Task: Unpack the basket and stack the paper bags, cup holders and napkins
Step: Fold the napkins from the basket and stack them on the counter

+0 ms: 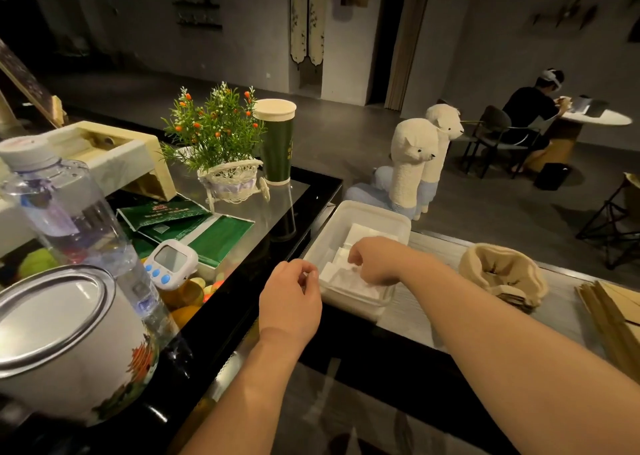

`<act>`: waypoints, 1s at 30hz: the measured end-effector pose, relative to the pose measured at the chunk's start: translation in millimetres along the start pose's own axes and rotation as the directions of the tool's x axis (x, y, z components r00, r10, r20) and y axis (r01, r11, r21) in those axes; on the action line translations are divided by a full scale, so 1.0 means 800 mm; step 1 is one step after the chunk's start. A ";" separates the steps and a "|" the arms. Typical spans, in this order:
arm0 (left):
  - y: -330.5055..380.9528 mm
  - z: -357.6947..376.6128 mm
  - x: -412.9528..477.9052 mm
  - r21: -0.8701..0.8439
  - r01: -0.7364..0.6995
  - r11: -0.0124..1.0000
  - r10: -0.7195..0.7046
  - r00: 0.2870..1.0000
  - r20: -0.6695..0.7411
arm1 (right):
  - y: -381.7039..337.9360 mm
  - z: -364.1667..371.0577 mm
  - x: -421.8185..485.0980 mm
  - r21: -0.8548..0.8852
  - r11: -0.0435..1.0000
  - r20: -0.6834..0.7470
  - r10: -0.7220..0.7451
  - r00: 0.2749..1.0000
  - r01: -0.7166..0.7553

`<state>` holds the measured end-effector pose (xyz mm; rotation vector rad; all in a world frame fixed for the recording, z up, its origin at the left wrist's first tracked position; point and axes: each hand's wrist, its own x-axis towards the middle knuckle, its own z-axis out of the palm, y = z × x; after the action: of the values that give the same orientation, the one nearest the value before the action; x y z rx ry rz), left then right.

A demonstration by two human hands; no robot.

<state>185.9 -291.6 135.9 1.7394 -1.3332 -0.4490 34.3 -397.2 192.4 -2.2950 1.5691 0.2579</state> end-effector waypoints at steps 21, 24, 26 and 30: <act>-0.034 0.165 -0.347 0.014 -0.038 0.999 0.016 0.696 0.718 | 0.188 0.392 -0.390 0.631 0.553 0.188 0.571 0.799 -0.544; -0.053 0.163 -0.373 0.131 -0.138 0.982 0.011 0.728 0.685 | 0.179 0.414 -0.387 0.428 0.666 0.316 0.523 0.791 -0.611; -0.064 0.153 -0.386 0.178 -0.221 0.959 0.053 0.755 0.654 | 0.172 0.416 -0.384 0.295 0.736 0.284 0.541 0.791 -0.609; -0.068 0.150 -0.411 0.292 -0.191 0.937 -0.041 0.771 0.635 | 0.195 0.416 -0.389 0.173 0.793 0.094 0.577 0.811 -0.584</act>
<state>13.0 -40.9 -45.1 1.8801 -2.0624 -0.8562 -211.0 -52.5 -37.4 -1.5943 2.1448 0.2774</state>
